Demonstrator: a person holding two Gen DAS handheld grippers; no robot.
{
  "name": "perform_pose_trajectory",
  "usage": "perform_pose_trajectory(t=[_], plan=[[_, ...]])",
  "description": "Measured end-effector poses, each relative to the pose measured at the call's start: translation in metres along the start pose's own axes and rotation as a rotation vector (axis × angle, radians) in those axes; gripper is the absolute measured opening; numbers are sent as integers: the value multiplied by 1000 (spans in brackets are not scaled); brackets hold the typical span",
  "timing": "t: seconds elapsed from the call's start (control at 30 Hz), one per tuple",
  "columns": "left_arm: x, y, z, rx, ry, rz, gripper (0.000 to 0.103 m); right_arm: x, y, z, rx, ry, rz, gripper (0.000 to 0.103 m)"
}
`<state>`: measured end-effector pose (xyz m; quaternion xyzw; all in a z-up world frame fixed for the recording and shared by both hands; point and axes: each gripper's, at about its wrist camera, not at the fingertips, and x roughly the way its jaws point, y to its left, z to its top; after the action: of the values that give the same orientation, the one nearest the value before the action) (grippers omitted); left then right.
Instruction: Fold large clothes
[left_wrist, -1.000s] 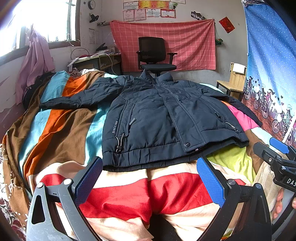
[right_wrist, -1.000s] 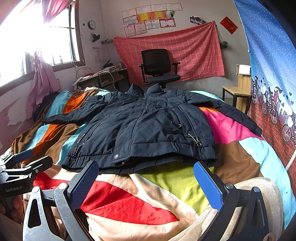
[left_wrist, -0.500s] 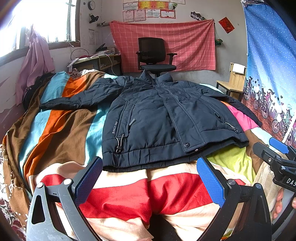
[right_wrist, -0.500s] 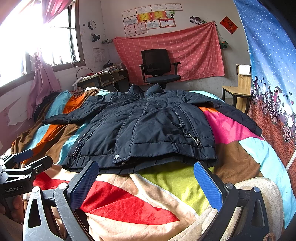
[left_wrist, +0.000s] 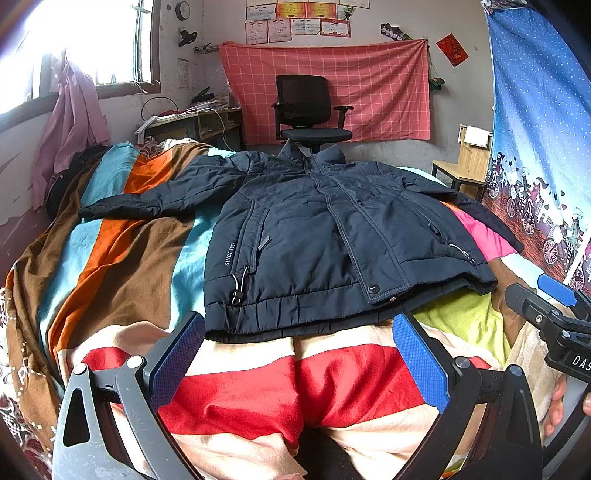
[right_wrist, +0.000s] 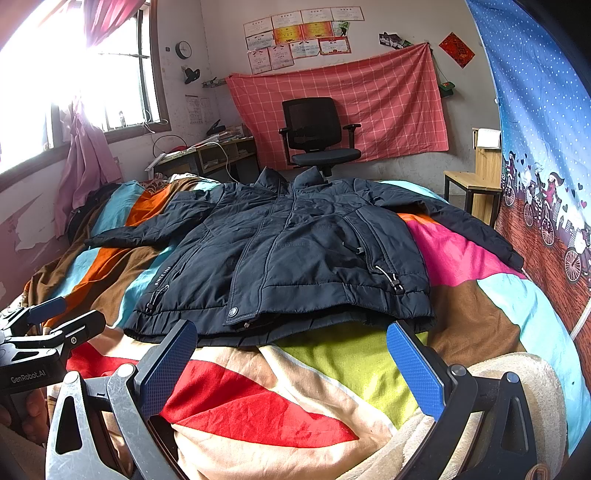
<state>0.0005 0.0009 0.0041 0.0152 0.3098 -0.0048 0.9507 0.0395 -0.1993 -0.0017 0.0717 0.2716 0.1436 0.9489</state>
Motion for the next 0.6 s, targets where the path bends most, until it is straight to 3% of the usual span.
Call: perform_pose_trajectory(t=[0.43, 0.6], plan=[[-3, 0, 2, 2, 2, 7, 100, 1, -2, -2, 0, 4, 2, 103], [2, 0, 4, 7, 20, 44, 100, 11, -1, 0, 1, 51, -23, 103]])
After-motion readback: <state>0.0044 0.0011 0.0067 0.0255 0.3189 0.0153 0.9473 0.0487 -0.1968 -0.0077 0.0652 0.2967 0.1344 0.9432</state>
